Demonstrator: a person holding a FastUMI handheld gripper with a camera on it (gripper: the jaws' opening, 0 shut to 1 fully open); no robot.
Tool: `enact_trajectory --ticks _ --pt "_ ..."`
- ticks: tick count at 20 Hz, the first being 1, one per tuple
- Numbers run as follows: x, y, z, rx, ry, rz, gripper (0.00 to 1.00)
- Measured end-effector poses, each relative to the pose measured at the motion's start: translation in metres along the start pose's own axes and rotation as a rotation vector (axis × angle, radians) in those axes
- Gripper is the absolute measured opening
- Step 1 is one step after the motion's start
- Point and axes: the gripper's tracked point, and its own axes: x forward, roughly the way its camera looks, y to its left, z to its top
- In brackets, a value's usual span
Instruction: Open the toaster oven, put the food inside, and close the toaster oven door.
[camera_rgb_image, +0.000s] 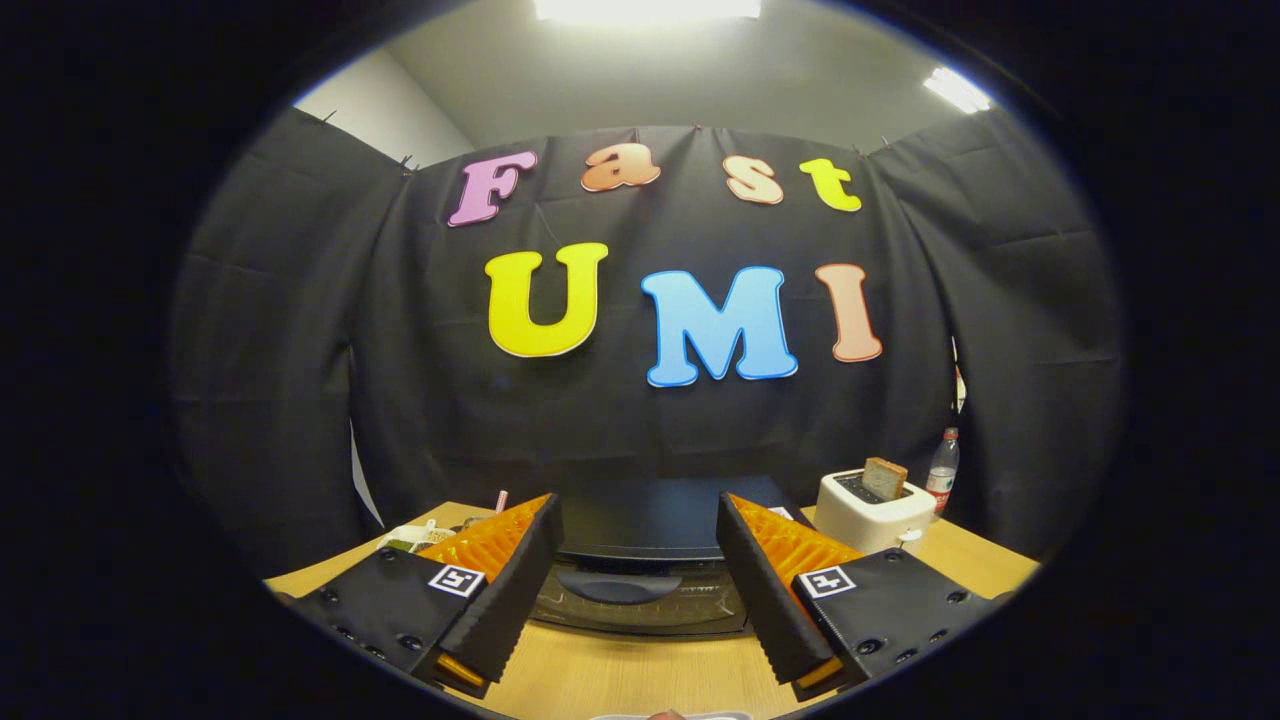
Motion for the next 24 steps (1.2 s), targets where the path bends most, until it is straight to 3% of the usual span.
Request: enact_trajectory --ticks 7,16,24 --pt "0.051 0.011 -0.051 0.022 0.122 -0.011 0.98" --pt "0.076 0.010 -0.095 -0.007 0.205 -0.086 0.98" --pt "0.076 0.011 -0.097 -0.028 0.159 -0.105 0.98"
